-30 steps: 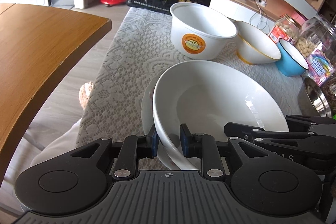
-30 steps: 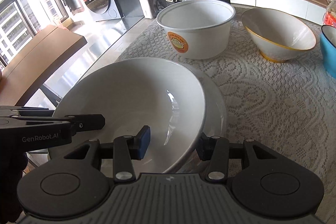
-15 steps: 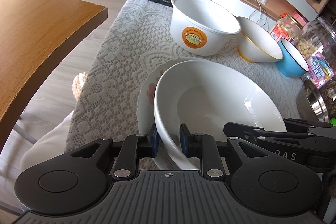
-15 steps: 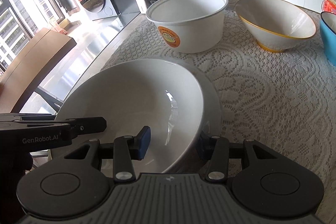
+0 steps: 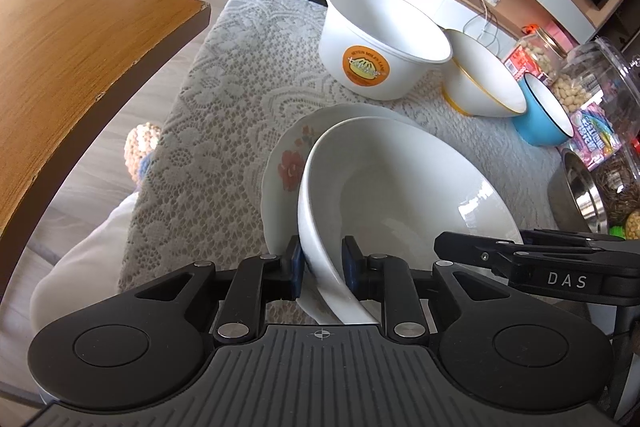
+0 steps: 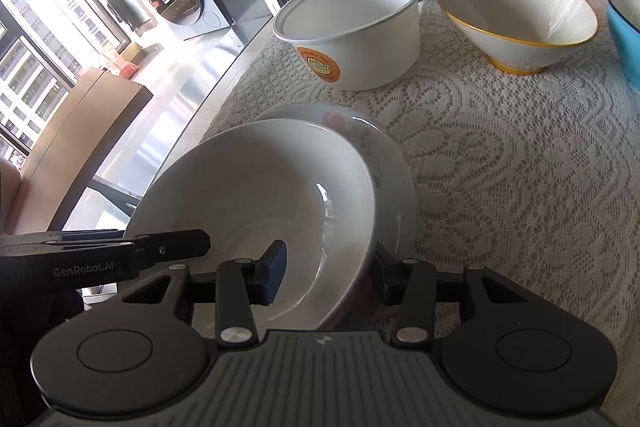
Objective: Organize plates and bowls
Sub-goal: 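Lower the white bowl into the flowered plate and open both grippers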
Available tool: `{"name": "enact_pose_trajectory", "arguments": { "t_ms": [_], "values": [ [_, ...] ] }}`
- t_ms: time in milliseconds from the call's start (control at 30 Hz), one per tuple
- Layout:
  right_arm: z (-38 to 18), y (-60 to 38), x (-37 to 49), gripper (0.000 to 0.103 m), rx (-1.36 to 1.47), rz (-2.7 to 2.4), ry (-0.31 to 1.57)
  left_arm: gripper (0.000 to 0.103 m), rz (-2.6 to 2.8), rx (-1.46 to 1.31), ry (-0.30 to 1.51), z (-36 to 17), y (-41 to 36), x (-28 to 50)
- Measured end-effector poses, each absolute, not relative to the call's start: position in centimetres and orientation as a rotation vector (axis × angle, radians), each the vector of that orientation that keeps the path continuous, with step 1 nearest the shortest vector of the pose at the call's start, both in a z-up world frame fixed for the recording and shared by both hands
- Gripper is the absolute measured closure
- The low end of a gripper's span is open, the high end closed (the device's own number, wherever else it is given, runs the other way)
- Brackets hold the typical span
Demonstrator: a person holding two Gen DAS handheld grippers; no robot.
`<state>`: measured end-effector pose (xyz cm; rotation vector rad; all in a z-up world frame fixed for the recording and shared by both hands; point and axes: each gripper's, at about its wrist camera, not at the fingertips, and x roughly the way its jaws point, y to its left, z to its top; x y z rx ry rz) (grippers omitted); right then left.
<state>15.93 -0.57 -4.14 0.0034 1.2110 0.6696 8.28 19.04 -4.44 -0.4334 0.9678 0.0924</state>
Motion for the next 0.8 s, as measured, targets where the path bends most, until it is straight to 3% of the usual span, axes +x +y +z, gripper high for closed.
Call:
{"name": "enact_pose_trajectory", "arguments": {
  "t_ms": [167,800],
  "values": [
    [-3.9,-0.6,15.7,0.06,-0.01,0.665,1.194,0.085,0.104,-0.432,0.971,-4.5,19.2,8.4],
    [-4.3,0.1,17.0,0.062,-0.06,0.663,1.176,0.086,0.089,-0.373,1.006,-4.6,19.4,10.0]
  ]
}}
